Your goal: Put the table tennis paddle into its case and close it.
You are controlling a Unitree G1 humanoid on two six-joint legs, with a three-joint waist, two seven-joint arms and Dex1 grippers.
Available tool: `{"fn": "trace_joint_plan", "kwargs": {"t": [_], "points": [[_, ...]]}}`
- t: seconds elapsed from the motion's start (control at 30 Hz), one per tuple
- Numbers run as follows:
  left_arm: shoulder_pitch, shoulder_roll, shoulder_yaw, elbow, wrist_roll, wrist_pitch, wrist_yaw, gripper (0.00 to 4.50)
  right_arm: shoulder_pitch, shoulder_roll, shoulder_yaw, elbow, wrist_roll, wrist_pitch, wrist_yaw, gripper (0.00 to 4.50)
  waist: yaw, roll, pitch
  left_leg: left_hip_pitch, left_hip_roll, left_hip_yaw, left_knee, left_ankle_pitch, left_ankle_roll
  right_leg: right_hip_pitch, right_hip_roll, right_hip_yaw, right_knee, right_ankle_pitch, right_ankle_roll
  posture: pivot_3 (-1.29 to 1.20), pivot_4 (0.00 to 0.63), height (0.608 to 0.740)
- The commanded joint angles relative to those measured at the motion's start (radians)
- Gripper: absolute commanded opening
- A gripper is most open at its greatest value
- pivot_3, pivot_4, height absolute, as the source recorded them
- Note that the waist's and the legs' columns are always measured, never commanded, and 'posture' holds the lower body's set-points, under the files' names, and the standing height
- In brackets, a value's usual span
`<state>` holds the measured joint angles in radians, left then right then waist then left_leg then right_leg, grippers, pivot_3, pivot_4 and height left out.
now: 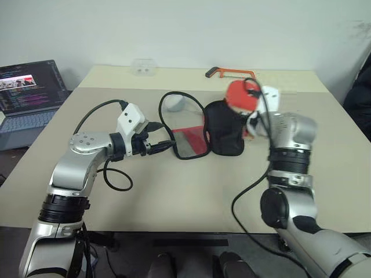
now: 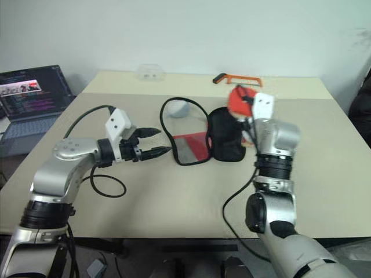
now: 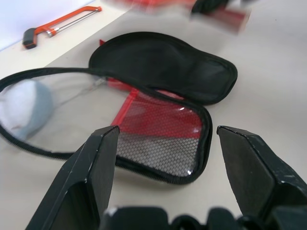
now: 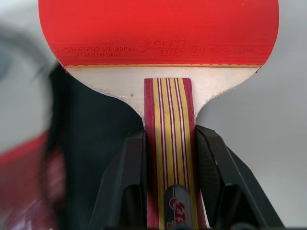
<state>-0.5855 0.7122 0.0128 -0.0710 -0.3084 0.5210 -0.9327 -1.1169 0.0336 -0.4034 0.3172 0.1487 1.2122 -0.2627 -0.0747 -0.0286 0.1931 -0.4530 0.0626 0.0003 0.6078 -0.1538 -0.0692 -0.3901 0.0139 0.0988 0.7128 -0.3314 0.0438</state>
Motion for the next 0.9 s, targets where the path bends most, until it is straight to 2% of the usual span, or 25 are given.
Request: {"fn": "trace_joint_plan", "kwargs": {"t": [0.03,0.4,0.6,0.9], "points": [[0.022,0.018,0.040,-0.082,-0.025,0.023,0.018,3.56,-0.045,0.015,0.020,0.002,0.017,-0.069,0.004,1.05,0.006,0.000,0.000,0.000,0.000,0.000,0.000,0.000,0.000,0.000,0.000,0.000,0.000,0.000,0.000,0.00,0.150,0.740],[0.104,0.027,0.072,-0.202,-0.048,0.099,0.072,3.56,-0.065,0.009,0.078,0.202,0.005,-0.209,0.020,1.05,0.008,0.000,0.000,0.000,0.000,-0.001,0.000,0.000,0.000,0.000,0.000,-0.001,0.000,0.000,0.000,0.00,0.150,0.740],[0.110,0.035,0.071,-0.211,-0.055,0.106,0.084,3.56,-0.077,-0.010,0.095,0.320,-0.017,-0.304,0.001,1.05,0.005,0.000,0.000,0.000,0.000,-0.001,0.000,0.000,0.000,0.000,0.000,-0.001,0.000,0.000,0.000,0.00,0.150,0.740],[0.099,0.039,0.059,-0.196,-0.052,0.095,0.080,3.56,-0.067,-0.030,0.096,0.369,-0.013,-0.344,-0.033,1.05,0.004,0.000,0.000,0.000,0.000,-0.001,0.000,0.000,0.000,0.000,0.000,0.000,0.000,0.000,0.000,0.00,0.150,0.740]]}}
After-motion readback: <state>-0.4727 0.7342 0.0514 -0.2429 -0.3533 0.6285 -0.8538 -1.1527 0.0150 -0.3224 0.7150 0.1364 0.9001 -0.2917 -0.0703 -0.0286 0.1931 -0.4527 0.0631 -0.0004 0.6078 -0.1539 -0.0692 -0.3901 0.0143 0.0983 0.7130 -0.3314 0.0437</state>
